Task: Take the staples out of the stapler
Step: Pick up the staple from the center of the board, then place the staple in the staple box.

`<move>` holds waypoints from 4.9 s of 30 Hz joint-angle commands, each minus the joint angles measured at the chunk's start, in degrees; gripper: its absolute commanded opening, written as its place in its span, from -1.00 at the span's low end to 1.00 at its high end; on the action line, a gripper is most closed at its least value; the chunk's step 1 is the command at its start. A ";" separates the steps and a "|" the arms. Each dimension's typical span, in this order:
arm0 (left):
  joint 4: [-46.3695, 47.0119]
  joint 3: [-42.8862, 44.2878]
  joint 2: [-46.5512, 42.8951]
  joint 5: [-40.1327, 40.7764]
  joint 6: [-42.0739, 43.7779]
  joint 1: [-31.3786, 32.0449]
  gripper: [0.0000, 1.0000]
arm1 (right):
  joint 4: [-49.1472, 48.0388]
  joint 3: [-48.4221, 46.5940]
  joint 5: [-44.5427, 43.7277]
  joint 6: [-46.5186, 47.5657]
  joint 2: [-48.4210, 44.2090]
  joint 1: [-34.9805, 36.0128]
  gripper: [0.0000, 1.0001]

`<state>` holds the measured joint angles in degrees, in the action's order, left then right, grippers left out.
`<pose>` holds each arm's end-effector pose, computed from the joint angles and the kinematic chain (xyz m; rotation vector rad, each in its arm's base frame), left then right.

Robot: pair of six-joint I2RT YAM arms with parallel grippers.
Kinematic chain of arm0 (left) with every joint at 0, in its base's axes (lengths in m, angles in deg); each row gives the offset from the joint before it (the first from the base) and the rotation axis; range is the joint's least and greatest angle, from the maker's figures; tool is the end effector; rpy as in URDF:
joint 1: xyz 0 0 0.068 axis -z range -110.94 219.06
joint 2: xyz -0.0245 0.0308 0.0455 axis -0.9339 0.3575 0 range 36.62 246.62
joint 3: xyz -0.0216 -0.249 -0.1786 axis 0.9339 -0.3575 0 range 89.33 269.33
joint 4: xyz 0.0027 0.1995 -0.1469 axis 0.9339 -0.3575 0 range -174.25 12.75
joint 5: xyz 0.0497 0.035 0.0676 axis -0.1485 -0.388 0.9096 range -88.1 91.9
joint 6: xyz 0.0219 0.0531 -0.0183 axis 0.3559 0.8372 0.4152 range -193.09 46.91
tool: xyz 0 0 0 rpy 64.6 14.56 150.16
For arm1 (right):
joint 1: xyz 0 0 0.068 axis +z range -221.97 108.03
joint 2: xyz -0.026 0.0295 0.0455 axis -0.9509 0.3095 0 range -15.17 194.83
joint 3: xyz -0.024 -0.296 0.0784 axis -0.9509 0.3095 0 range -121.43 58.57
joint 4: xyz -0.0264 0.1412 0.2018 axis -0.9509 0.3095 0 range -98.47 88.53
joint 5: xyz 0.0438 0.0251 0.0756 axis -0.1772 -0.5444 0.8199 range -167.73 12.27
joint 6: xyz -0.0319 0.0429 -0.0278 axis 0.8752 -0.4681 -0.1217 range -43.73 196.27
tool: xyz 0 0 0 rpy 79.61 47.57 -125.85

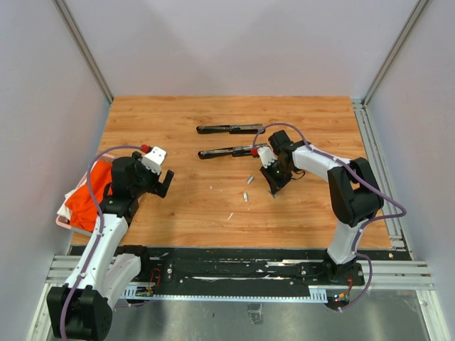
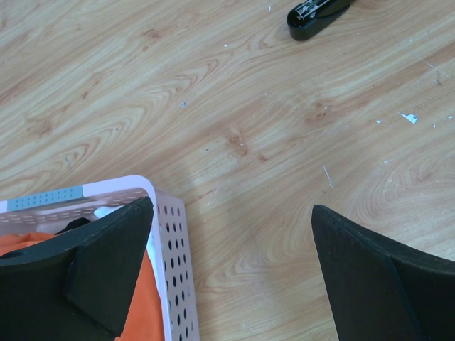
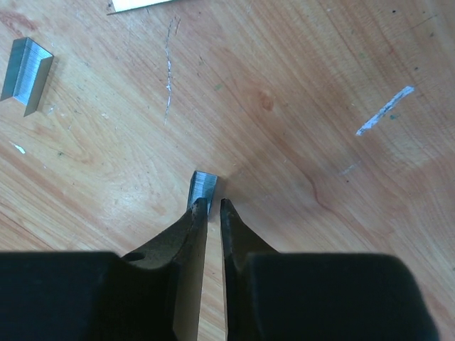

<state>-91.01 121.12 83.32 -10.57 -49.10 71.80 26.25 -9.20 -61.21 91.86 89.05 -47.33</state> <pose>0.1552 -0.0171 0.2737 0.6044 1.9675 0.0040 0.3148 0.1584 0.2046 -1.0280 2.6102 0.4424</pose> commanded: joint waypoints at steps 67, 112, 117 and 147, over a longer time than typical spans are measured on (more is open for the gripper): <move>1.54 -0.48 -0.47 -0.23 0.53 -0.37 0.96 | -2.84 -15.77 -10.97 56.99 8.71 -15.70 -0.99; 1.63 -0.50 -0.20 -0.10 0.56 -0.37 0.96 | -1.19 -10.73 -7.72 63.75 8.98 -16.22 -0.99; 1.68 -0.53 -0.12 -0.07 0.62 -0.37 0.96 | -0.85 -10.63 -7.58 63.90 8.93 -15.78 -0.98; 1.63 -0.59 -0.28 -0.07 0.64 -0.37 0.96 | -1.60 -10.87 -9.18 63.05 8.95 -14.05 -0.97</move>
<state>-91.01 121.12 83.28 -10.62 -48.92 71.80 23.56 -20.59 -69.17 154.81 97.07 -62.69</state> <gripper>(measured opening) 0.982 0.015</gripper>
